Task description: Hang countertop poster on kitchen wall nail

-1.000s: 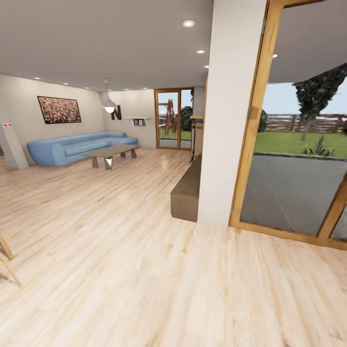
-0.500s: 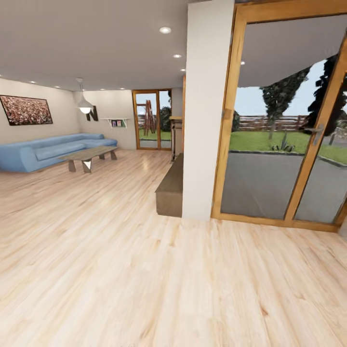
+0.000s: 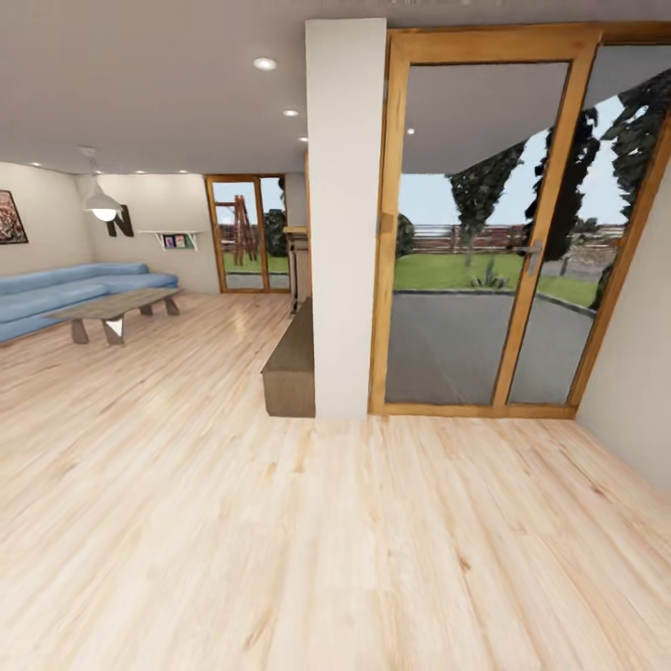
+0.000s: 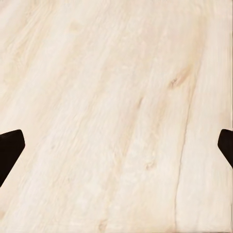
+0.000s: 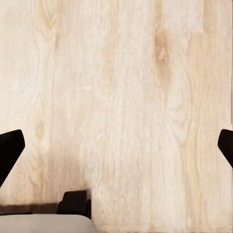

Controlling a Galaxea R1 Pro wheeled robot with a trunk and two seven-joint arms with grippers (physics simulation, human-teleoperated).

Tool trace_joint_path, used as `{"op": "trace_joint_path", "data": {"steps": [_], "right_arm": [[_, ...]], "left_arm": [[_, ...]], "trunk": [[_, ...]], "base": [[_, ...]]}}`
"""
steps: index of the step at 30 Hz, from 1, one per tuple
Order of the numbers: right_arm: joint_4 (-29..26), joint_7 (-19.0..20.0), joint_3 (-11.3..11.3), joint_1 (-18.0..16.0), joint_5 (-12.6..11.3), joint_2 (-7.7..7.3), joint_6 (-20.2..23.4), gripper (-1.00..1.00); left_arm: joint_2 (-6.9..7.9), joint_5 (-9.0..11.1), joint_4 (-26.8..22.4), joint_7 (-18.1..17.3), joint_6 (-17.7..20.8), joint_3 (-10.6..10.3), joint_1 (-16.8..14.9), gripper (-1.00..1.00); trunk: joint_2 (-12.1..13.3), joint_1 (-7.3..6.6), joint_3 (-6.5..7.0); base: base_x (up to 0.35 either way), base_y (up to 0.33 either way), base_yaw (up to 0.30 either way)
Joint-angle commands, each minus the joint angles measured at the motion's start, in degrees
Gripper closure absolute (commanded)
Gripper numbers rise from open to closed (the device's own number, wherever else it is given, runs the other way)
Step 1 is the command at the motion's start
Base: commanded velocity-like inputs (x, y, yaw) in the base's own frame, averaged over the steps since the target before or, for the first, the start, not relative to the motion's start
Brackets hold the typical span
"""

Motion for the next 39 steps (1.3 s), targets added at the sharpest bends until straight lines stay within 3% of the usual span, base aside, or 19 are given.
{"op": "trace_joint_path", "data": {"steps": [1, 39], "right_arm": [[0.0, 0.0, 0.0, 0.0, 0.0, 0.0, -0.1, -1.0], [0.0, 0.0, 0.0, 0.0, 0.0, 0.0, -0.1, -1.0]], "left_arm": [[-0.02, 0.0, -0.1, 0.0, -0.1, 0.1, 0.0, -1.0], [-0.06, 0.0, -0.1, 0.0, -0.2, 0.1, 0.0, -1.0]], "trunk": [[0.0, -0.01, -0.02], [0.0, -0.01, 0.96]], "base": [[-0.059, 0.001, -0.299], [-0.004, 0.0, -0.299]]}}
